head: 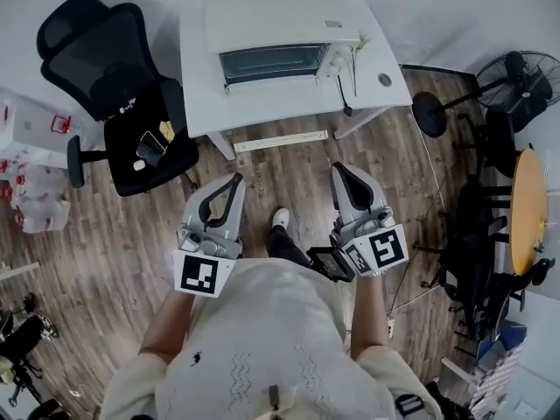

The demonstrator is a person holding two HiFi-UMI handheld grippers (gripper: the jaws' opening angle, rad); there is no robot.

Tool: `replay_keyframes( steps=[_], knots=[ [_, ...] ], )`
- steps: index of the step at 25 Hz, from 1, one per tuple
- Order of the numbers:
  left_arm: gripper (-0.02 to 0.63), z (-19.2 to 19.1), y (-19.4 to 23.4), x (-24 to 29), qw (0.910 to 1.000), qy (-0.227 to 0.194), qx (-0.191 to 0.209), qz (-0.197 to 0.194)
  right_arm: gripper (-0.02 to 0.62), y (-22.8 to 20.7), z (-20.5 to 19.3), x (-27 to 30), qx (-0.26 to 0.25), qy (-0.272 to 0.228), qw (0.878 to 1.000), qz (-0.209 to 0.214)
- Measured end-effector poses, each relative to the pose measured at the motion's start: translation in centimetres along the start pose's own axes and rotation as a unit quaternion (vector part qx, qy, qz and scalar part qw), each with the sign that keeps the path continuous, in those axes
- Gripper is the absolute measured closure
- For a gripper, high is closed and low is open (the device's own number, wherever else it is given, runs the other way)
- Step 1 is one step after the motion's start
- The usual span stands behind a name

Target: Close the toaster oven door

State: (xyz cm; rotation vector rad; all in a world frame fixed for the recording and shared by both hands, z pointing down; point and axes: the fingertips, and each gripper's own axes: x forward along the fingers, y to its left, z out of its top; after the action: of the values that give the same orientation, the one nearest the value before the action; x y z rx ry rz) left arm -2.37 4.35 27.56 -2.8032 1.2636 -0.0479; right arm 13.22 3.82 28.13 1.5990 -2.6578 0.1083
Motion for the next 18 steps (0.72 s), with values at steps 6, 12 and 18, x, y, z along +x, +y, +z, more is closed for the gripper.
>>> replay_keyframes(
  steps=[6, 12, 18],
  knots=[
    [0.603, 0.2, 0.4, 0.5, 0.9980, 0.011, 0.013, 0.060, 0.583, -1.2, -0.6, 2.8, 0.018, 0.009, 0.996, 0.088],
    [0.603, 0.1, 1.1, 0.8, 0.9930, 0.011, 0.016, 0.116, 0.580, -1.1, -1.1, 5.3, 0.009, 0.015, 0.989, 0.148],
    [0.603, -1.8, 0.7, 2.3, 0.9901, 0.026, 0.027, 0.136, 0.574, -1.0, -4.2, 8.0, -0.023, 0.046, 0.981, 0.189]
  ],
)
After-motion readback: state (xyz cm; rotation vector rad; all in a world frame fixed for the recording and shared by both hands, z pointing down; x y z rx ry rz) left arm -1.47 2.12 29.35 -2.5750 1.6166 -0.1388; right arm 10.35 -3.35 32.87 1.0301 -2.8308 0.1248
